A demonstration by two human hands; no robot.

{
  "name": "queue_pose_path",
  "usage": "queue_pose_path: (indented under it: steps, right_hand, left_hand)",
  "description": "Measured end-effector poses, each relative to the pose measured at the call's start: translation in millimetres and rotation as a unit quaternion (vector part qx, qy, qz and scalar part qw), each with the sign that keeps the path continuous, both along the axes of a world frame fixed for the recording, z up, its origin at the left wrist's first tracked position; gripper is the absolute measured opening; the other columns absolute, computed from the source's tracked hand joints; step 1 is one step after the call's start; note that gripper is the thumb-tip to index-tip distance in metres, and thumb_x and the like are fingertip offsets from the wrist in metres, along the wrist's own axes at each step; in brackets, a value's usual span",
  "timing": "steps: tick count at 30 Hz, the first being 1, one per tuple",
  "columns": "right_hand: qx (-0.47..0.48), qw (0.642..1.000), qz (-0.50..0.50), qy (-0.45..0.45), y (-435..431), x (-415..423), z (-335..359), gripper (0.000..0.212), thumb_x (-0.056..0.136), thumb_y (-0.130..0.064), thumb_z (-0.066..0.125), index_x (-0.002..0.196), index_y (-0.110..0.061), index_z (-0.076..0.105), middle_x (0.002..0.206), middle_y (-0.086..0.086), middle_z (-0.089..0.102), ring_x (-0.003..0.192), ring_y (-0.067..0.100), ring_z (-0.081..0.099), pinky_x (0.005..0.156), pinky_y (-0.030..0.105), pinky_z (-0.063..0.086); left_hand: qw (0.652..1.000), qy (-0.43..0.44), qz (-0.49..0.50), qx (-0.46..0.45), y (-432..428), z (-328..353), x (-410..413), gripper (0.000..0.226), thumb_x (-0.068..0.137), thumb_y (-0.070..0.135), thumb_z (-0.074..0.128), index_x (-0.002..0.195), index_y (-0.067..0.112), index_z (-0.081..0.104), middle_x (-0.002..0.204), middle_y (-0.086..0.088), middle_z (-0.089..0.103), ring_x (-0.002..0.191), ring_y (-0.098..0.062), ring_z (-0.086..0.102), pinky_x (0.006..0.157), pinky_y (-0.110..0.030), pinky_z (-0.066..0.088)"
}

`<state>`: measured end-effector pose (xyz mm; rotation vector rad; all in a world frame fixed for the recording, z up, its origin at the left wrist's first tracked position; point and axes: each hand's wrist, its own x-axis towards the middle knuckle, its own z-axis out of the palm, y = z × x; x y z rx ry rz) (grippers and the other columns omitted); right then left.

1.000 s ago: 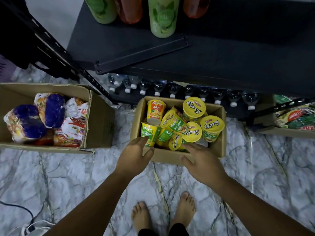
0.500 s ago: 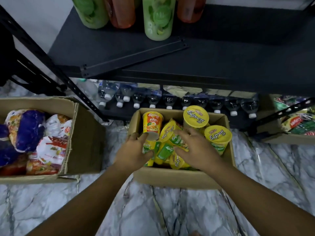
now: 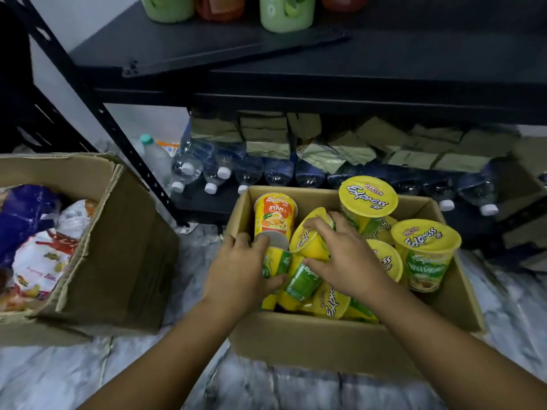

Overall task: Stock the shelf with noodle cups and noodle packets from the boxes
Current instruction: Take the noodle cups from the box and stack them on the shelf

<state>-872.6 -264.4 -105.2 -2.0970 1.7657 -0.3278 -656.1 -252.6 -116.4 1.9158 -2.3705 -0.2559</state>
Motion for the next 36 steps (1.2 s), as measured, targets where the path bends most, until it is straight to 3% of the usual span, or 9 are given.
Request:
queue_pose_path:
  steps: [7, 12, 17, 22, 26, 28, 31, 33, 36]
  right_hand:
    - [-0.061, 0.995, -0.033, -0.076, 15.1, -8.9, 4.3, 0.049, 0.080, -0.053, 0.079, 0.112, -0.038, 0.045, 0.128, -0.005, 0.048, 0.112, 0.022, 0.054, 0.081, 0.038, 0.049]
    - [-0.083, 0.984, -0.080, -0.137, 29.1, -21.2, 10.8, 0.050, 0.074, -0.056, 0.083, 0.108, -0.035, 0.053, 0.115, -0.014, 0.058, 0.111, 0.014, 0.048, 0.086, 0.037, 0.043]
    - [-0.076, 0.976, -0.104, -0.176, 30.3, -26.8, 10.1, 0.049, 0.075, -0.053, 0.083, 0.108, -0.033, 0.054, 0.115, -0.013, 0.060, 0.110, 0.014, 0.052, 0.087, 0.038, 0.047]
    - [-0.062, 0.972, -0.114, -0.196, 29.2, -23.1, 14.0, 0.048, 0.077, -0.048, 0.084, 0.112, -0.034, 0.053, 0.118, -0.011, 0.058, 0.106, 0.010, 0.053, 0.083, 0.033, 0.046]
    - [-0.047, 0.964, -0.134, -0.226, 29.6, -22.9, 17.9, 0.052, 0.076, -0.051, 0.084, 0.115, -0.039, 0.052, 0.121, -0.012, 0.059, 0.109, 0.011, 0.057, 0.087, 0.036, 0.051]
    - [-0.034, 0.959, -0.144, -0.241, 32.2, -23.7, 20.1, 0.056, 0.074, -0.050, 0.085, 0.117, -0.043, 0.050, 0.123, -0.013, 0.057, 0.110, 0.011, 0.057, 0.089, 0.038, 0.053]
    - [-0.001, 0.959, -0.141, -0.247, 35.9, -26.3, 26.1, 0.071, 0.070, -0.040, 0.089, 0.125, -0.049, 0.045, 0.129, -0.012, 0.050, 0.114, 0.011, 0.053, 0.093, 0.037, 0.050]
    - [0.030, 0.962, -0.124, -0.240, 37.0, -29.4, 31.7, 0.088, 0.069, -0.032, 0.090, 0.136, -0.053, 0.038, 0.133, -0.012, 0.042, 0.120, 0.011, 0.049, 0.096, 0.031, 0.044]
    - [0.078, 0.976, -0.085, -0.185, 35.4, -35.6, 38.1, 0.114, 0.070, -0.033, 0.088, 0.156, -0.051, 0.015, 0.150, -0.012, 0.030, 0.136, 0.012, 0.036, 0.104, 0.030, 0.035]
  left_hand:
    - [0.998, 0.067, 0.018, 0.010, 11.3, 9.5, 2.8, 0.063, 0.084, 0.062, 0.069, 0.135, 0.029, 0.051, 0.130, -0.003, 0.057, 0.119, -0.029, 0.047, 0.087, -0.038, 0.044]
    - [0.996, 0.090, 0.018, 0.008, 16.7, 15.5, 2.7, 0.055, 0.088, 0.059, 0.069, 0.133, 0.032, 0.053, 0.135, 0.001, 0.055, 0.120, -0.028, 0.052, 0.087, -0.037, 0.047]
    - [0.992, 0.121, 0.034, 0.026, 5.6, 14.4, -12.3, 0.037, 0.098, 0.047, 0.061, 0.126, 0.026, 0.050, 0.123, -0.001, 0.056, 0.105, -0.029, 0.060, 0.072, -0.035, 0.041]
    - [0.943, 0.299, 0.135, 0.053, -7.8, 22.7, -5.0, 0.029, 0.092, 0.051, 0.067, 0.110, 0.028, 0.061, 0.102, -0.001, 0.070, 0.097, -0.024, 0.066, 0.078, -0.038, 0.052]
    - [0.903, 0.405, 0.116, 0.084, -7.7, 32.5, 3.8, 0.042, 0.070, 0.067, 0.073, 0.088, 0.032, 0.061, 0.089, 0.003, 0.069, 0.082, -0.019, 0.070, 0.072, -0.045, 0.059]
    - [0.904, 0.412, 0.086, 0.076, -2.3, 29.3, 9.1, 0.040, 0.069, 0.055, 0.086, 0.084, 0.028, 0.060, 0.100, 0.001, 0.064, 0.089, -0.017, 0.068, 0.075, -0.036, 0.057]
    - [0.917, 0.391, 0.050, 0.052, 9.3, 25.3, 16.2, 0.038, 0.071, 0.030, 0.093, 0.083, 0.026, 0.058, 0.121, 0.013, 0.050, 0.117, 0.013, 0.047, 0.093, -0.013, 0.042]
    - [0.928, 0.367, 0.027, 0.058, 12.1, 25.0, 17.6, 0.043, 0.071, 0.025, 0.093, 0.087, 0.029, 0.053, 0.130, 0.023, 0.041, 0.123, 0.026, 0.031, 0.094, -0.004, 0.034]
    - [0.937, 0.331, 0.015, 0.113, 7.9, 25.5, 14.0, 0.060, 0.063, 0.037, 0.088, 0.103, 0.043, 0.043, 0.126, 0.012, 0.051, 0.119, -0.008, 0.054, 0.093, -0.030, 0.051]
